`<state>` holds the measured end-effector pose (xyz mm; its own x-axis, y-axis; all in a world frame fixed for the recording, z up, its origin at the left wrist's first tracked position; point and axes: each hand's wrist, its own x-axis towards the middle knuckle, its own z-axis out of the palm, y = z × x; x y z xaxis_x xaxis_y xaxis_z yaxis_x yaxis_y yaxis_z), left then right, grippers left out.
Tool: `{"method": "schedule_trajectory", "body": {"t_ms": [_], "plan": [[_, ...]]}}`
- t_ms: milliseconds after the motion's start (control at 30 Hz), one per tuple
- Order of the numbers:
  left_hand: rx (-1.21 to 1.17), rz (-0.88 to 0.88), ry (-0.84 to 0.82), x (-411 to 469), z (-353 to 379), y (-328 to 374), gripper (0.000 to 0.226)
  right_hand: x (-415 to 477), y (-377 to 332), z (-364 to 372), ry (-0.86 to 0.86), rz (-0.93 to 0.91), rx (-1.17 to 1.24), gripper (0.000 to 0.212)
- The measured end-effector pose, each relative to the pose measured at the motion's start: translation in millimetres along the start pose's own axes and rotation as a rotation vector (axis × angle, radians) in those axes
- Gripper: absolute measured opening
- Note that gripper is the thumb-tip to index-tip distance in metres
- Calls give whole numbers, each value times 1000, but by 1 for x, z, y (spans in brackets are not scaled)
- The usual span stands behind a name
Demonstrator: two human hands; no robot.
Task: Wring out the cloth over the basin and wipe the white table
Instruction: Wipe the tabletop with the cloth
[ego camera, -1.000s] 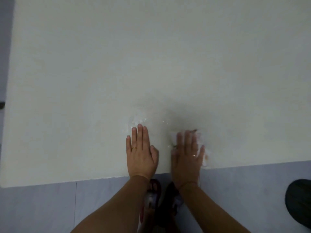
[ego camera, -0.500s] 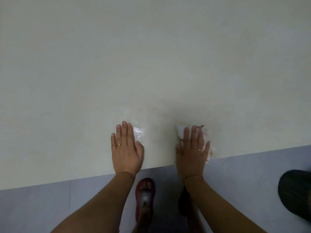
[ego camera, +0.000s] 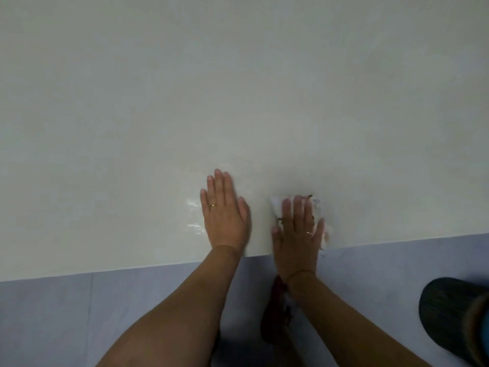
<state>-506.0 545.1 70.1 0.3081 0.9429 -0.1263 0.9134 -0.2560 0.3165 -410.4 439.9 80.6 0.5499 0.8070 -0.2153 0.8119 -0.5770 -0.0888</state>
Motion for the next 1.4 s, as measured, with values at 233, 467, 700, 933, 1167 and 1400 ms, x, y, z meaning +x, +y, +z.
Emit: {"method": "schedule_trajectory", "body": {"t_ms": [233,467,700,933,1167,1400], "plan": [[75,8,-23,2,22,12,61,38,79,-7,2,-620,-121,52],[96,-2,-25,2,22,14,62,48,28,0,101,38,77,55],[130,-7,-41,3,21,14,63,69,72,-8,3,-692,-90,54],[124,-21,-33,4,19,18,64,92,34,-11,24,-30,109,55],[118,-13,-29,5,17,18,63,115,71,-21,79,-786,-136,50],[111,-22,-41,4,17,20,63,138,35,-17,119,-53,74,55]]}}
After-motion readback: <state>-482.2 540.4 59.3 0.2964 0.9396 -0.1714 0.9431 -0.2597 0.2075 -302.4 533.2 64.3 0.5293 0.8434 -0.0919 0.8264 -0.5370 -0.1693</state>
